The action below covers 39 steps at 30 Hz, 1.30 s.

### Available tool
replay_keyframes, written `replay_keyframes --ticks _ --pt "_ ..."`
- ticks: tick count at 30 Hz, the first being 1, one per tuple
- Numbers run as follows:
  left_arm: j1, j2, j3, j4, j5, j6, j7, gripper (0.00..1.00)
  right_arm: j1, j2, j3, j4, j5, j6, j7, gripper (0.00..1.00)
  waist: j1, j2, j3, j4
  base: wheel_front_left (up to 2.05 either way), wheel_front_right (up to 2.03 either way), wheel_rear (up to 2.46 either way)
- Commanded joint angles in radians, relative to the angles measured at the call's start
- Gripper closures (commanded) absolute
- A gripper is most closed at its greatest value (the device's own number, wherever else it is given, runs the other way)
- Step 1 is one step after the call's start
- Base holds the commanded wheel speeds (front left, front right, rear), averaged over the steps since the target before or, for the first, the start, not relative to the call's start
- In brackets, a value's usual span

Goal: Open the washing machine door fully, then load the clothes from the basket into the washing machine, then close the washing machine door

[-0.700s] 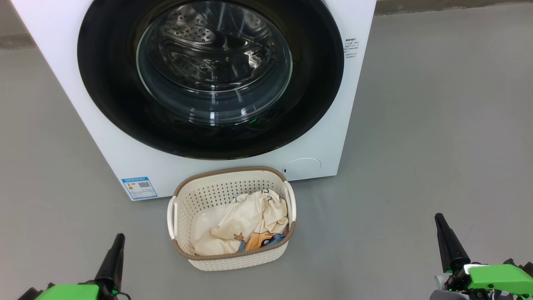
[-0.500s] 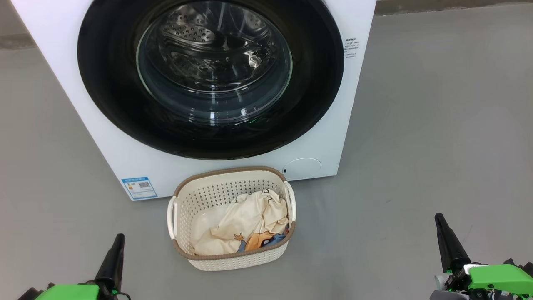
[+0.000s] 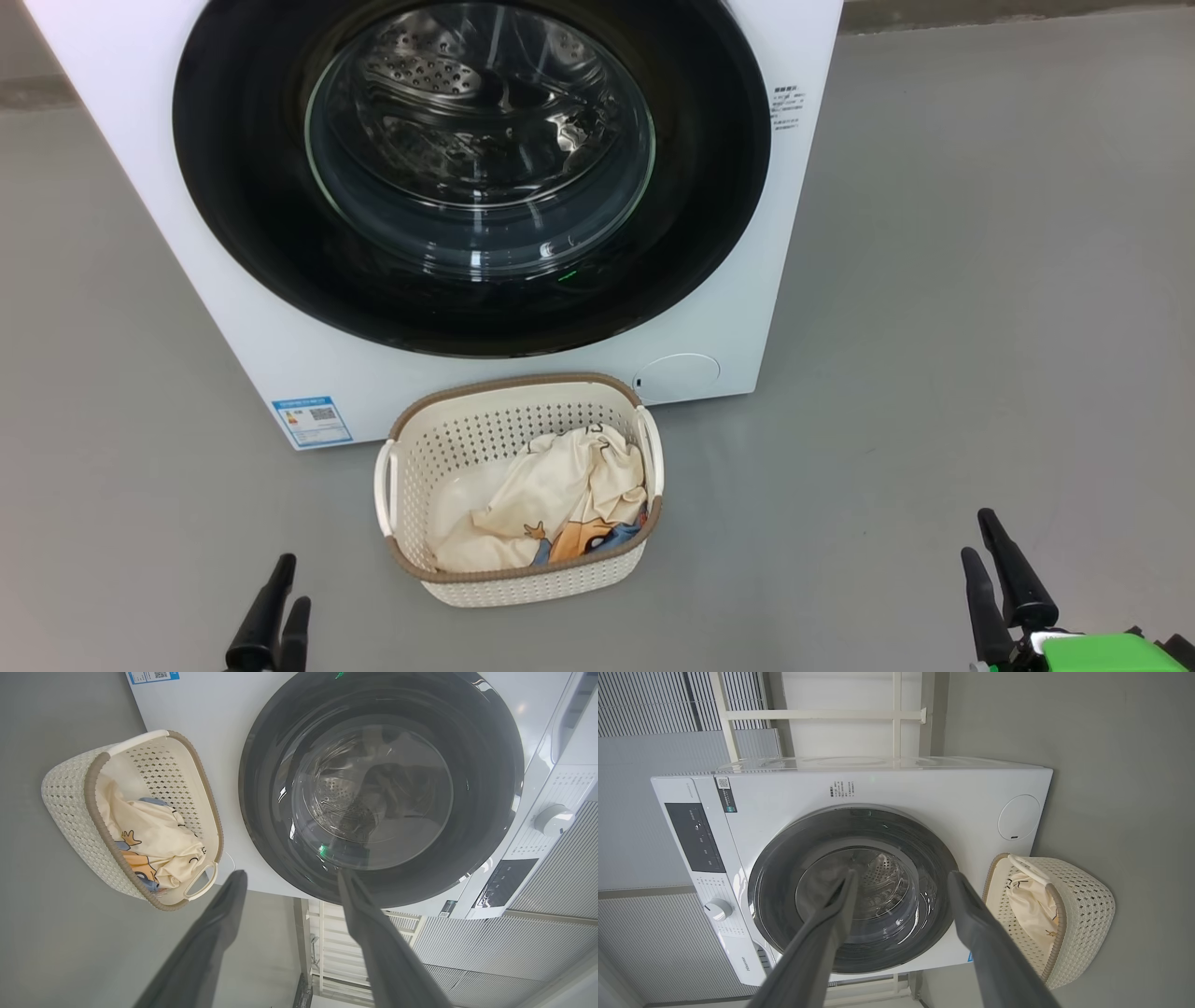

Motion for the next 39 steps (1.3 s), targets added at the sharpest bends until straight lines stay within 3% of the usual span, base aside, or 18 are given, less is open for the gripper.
replay_keyframes --ticks 1,7,27,39 --pt "-0.031 0.013 -0.003 -0.029 0.007 -0.001 -0.013 0.00 -0.027 -0.005 0.006 -0.033 -0.011 0.000 -0.010 0.00 0.0018 -0.0001 -0.001 0.000 0.00 0.00 0.00" --pt "-0.031 0.014 -0.014 -0.041 0.016 -0.001 -0.031 0.00 -0.023 -0.006 0.012 -0.050 -0.025 0.000 -0.028 0.00 0.0002 -0.0001 -0.001 0.000 0.00 0.00 0.00" --pt "-0.038 0.018 -0.021 -0.103 0.079 -0.002 -0.090 0.00 -0.032 -0.009 0.011 -0.110 -0.111 0.001 -0.086 0.00 0.0000 -0.0001 -0.003 0.006 0.00 0.00 0.00" --pt "-0.057 0.020 -0.097 -0.115 0.042 -0.002 -0.122 0.00 0.014 -0.010 0.000 -0.167 -0.121 0.001 -0.119 0.00 0.0000 -0.0001 -0.006 0.061 0.00 0.00 0.00"
